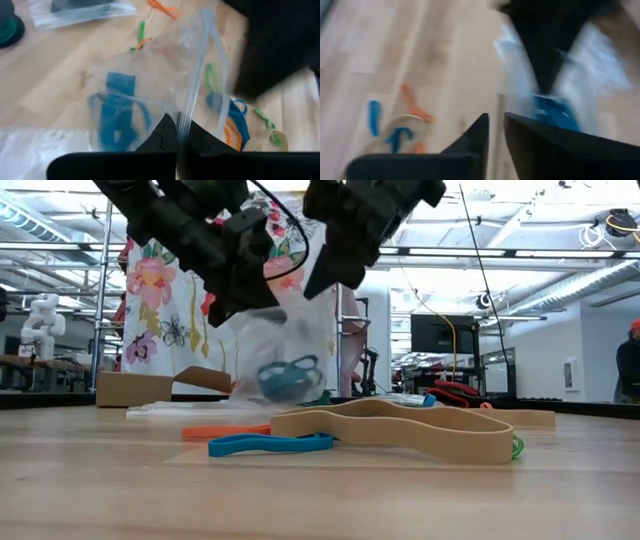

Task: Sort rubber bands
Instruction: Put the blue rubber band into the transparent zip bag

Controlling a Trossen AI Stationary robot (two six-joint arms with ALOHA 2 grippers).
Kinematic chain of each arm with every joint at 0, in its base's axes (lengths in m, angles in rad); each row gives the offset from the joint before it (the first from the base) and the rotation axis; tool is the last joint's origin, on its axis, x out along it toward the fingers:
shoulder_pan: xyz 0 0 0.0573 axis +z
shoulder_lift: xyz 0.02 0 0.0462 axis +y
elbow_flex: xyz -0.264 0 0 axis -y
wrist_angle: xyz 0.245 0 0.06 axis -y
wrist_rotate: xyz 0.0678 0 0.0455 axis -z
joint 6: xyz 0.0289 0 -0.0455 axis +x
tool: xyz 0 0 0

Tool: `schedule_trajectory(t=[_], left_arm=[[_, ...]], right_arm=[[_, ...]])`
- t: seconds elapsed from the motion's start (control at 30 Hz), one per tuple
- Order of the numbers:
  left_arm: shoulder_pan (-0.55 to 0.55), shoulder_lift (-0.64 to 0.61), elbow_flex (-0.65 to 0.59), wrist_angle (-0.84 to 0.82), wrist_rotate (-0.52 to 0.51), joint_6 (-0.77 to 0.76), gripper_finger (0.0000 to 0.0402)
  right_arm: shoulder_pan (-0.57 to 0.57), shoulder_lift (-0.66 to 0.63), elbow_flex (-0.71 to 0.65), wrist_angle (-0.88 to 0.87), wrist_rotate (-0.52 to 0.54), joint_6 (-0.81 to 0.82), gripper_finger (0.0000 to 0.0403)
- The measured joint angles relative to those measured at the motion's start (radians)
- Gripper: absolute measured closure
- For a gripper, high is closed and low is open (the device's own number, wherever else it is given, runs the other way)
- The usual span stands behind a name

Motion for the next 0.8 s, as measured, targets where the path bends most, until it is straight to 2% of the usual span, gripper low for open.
schedule_trajectory(t=[0.2, 0.33, 0.67, 0.8], left_arm=[[0.002, 0.0, 0.0, -0.083, -0.051, 0.0, 0.0402], [0.001, 0.0, 0.0, -0.09, -0.063, 0.005, 0.0402], [0.001, 0.0, 0.0, -0.155, -0.077, 0.058, 0.0402], [0.002, 0.0, -0.001, -0.163, -0.077, 0.061, 0.0402]], right_arm=[[-0.008, 0.014, -0.001, 0.01, 0.014, -0.044, 0.0273], [-0.019, 0.014, -0.001, -0.002, 0.001, -0.028, 0.0245], [-0.045, -0.036, -0.001, -0.145, 0.01, -0.066, 0.0243], [-0.045, -0.08, -0.07, -0.147, 0.008, -0.043, 0.025]])
